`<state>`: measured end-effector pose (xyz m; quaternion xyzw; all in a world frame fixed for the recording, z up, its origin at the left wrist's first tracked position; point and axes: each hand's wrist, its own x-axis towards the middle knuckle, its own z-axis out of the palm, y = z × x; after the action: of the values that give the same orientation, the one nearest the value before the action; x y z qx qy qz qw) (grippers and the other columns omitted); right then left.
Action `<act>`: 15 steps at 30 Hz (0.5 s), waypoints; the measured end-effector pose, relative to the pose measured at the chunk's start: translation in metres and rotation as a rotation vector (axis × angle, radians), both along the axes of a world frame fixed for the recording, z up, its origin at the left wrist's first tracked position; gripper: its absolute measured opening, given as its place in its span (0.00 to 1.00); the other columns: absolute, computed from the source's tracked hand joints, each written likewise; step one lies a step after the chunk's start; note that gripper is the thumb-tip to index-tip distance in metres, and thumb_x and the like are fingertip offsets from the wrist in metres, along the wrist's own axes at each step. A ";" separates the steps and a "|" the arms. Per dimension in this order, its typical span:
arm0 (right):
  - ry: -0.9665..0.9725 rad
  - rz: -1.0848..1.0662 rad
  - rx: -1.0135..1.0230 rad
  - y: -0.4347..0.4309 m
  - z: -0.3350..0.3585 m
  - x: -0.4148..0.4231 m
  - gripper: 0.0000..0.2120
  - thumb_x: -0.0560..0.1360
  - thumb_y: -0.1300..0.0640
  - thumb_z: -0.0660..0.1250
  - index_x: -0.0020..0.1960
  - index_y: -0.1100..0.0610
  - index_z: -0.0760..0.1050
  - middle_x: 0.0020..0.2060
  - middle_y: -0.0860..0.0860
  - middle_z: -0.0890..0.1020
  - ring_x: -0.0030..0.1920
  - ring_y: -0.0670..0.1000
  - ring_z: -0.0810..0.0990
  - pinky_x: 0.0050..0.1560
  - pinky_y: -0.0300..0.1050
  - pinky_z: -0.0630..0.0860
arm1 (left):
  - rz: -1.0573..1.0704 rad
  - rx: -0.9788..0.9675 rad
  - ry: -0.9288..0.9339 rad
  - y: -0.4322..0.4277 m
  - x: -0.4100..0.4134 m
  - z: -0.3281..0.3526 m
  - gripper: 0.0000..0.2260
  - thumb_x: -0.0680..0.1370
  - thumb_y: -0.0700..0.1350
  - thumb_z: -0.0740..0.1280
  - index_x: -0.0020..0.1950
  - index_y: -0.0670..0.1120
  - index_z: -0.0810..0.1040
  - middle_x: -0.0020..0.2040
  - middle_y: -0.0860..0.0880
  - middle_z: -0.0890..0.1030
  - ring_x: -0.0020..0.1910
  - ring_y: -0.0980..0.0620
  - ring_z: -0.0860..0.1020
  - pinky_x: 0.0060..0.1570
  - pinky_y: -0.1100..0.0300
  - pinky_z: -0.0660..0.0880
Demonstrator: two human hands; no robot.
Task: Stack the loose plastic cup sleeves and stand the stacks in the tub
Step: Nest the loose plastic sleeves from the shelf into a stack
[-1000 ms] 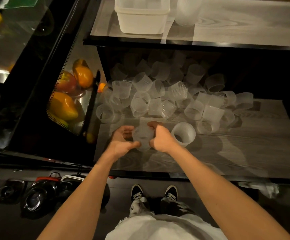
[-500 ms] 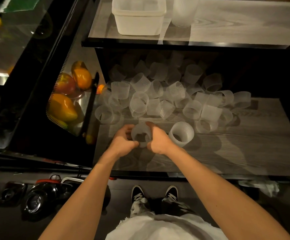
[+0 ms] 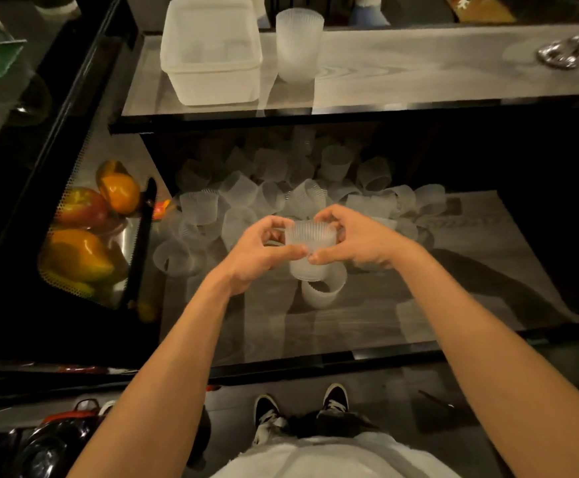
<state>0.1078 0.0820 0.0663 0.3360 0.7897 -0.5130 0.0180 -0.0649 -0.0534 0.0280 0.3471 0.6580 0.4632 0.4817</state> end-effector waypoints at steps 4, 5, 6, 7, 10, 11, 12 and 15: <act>-0.055 -0.012 0.018 0.004 -0.007 0.025 0.38 0.67 0.54 0.82 0.70 0.50 0.66 0.54 0.43 0.74 0.51 0.46 0.79 0.47 0.39 0.79 | -0.045 -0.004 0.059 0.012 0.021 -0.007 0.29 0.64 0.50 0.83 0.62 0.50 0.78 0.56 0.44 0.83 0.56 0.43 0.83 0.57 0.45 0.81; -0.076 -0.013 0.034 0.004 -0.011 0.028 0.39 0.67 0.54 0.82 0.71 0.51 0.65 0.54 0.43 0.73 0.51 0.45 0.78 0.47 0.38 0.78 | -0.059 -0.010 0.072 0.013 0.023 -0.010 0.30 0.63 0.49 0.84 0.62 0.49 0.78 0.56 0.44 0.84 0.55 0.43 0.83 0.58 0.43 0.81; -0.097 -0.012 0.052 0.004 -0.016 0.030 0.39 0.66 0.54 0.82 0.71 0.51 0.65 0.55 0.44 0.74 0.51 0.44 0.78 0.49 0.39 0.78 | -0.070 -0.016 0.082 0.014 0.025 -0.014 0.30 0.64 0.47 0.84 0.63 0.49 0.78 0.56 0.44 0.84 0.55 0.44 0.84 0.58 0.43 0.80; -0.116 -0.012 0.075 0.004 -0.022 0.031 0.40 0.66 0.53 0.82 0.71 0.50 0.65 0.56 0.45 0.75 0.51 0.45 0.79 0.52 0.43 0.79 | -0.079 -0.023 0.092 0.016 0.026 -0.018 0.30 0.64 0.44 0.84 0.63 0.48 0.78 0.56 0.45 0.84 0.54 0.46 0.84 0.58 0.44 0.81; -0.150 0.017 0.147 0.004 -0.037 0.034 0.41 0.64 0.52 0.81 0.71 0.48 0.64 0.62 0.48 0.75 0.58 0.49 0.78 0.60 0.52 0.79 | -0.106 -0.058 0.141 0.018 0.027 -0.025 0.31 0.64 0.39 0.84 0.64 0.47 0.76 0.57 0.47 0.83 0.56 0.49 0.83 0.60 0.48 0.80; -0.166 0.035 0.150 0.004 -0.040 0.034 0.44 0.65 0.53 0.81 0.74 0.48 0.62 0.66 0.49 0.74 0.62 0.50 0.76 0.63 0.53 0.77 | -0.129 -0.075 0.170 0.019 0.027 -0.026 0.32 0.64 0.38 0.84 0.64 0.47 0.76 0.58 0.48 0.82 0.57 0.50 0.82 0.60 0.50 0.80; -0.187 0.050 0.135 0.005 -0.043 0.035 0.47 0.66 0.56 0.80 0.77 0.48 0.59 0.69 0.50 0.71 0.66 0.52 0.74 0.66 0.53 0.75 | -0.160 -0.092 0.192 0.020 0.027 -0.026 0.33 0.64 0.38 0.83 0.66 0.48 0.75 0.59 0.49 0.81 0.58 0.51 0.81 0.61 0.51 0.79; -0.230 0.046 0.070 0.013 -0.047 0.041 0.45 0.71 0.67 0.71 0.81 0.48 0.55 0.73 0.52 0.67 0.71 0.54 0.70 0.66 0.52 0.75 | -0.210 -0.135 0.160 0.027 0.026 -0.026 0.33 0.69 0.37 0.78 0.71 0.49 0.71 0.65 0.48 0.77 0.63 0.51 0.78 0.62 0.54 0.78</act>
<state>0.1488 0.0945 0.0192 0.3749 0.8075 -0.4425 0.1083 -0.0390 -0.0267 0.0024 0.4167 0.6841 0.3357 0.4956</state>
